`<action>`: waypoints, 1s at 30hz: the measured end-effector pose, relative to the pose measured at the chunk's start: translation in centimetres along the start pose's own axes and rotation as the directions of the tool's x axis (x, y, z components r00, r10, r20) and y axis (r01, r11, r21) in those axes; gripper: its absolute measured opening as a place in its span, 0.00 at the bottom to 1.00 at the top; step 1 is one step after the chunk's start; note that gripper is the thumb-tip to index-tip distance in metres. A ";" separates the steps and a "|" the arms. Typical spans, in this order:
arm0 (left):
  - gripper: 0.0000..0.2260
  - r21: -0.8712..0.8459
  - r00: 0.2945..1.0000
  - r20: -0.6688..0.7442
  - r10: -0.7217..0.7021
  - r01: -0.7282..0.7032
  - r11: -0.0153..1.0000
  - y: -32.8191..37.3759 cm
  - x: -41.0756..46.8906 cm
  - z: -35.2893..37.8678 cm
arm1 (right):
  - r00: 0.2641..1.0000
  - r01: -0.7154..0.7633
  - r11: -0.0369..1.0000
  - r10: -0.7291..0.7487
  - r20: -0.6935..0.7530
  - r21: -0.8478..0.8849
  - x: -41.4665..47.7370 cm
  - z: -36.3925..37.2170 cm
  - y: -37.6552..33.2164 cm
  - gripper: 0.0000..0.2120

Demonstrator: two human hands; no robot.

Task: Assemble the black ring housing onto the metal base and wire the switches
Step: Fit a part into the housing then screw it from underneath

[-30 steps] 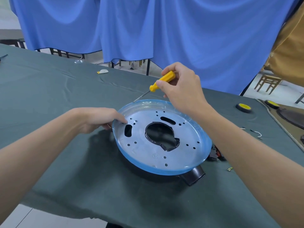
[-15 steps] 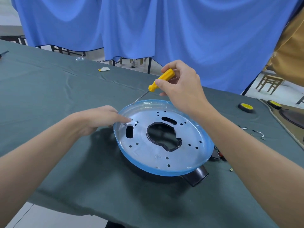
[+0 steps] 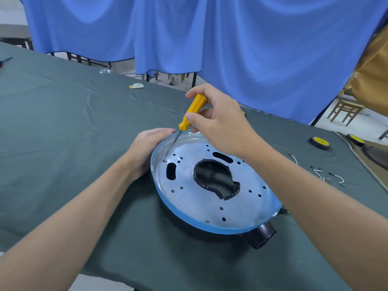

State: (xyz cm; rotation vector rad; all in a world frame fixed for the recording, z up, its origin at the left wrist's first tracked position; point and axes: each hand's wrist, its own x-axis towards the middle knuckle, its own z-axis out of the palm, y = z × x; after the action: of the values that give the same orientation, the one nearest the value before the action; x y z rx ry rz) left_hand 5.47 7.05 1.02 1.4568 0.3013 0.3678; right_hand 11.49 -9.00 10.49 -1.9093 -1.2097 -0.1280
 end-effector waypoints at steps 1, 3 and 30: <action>0.10 0.003 1.000 0.014 0.010 -0.010 1.000 -0.2 0.0 0.1 | 1.000 0.006 1.000 -0.006 0.009 -0.001 0.1 0.0 0.0 0.12; 0.17 -0.004 0.999 0.040 0.015 -0.015 1.000 -0.5 -0.1 -0.1 | 1.000 0.015 1.000 -0.014 0.026 -0.007 0.3 0.1 0.1 0.12; 0.22 0.003 0.994 0.019 0.112 -0.112 0.994 -2.2 1.0 -0.5 | 0.974 0.095 0.991 -0.073 0.213 -0.094 1.3 0.2 -0.5 0.14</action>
State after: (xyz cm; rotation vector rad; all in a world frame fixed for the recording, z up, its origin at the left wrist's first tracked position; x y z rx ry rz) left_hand 6.25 7.76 -1.16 1.4840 0.2056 0.4441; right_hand 11.71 -7.88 11.27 -2.0006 -1.4502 -0.0358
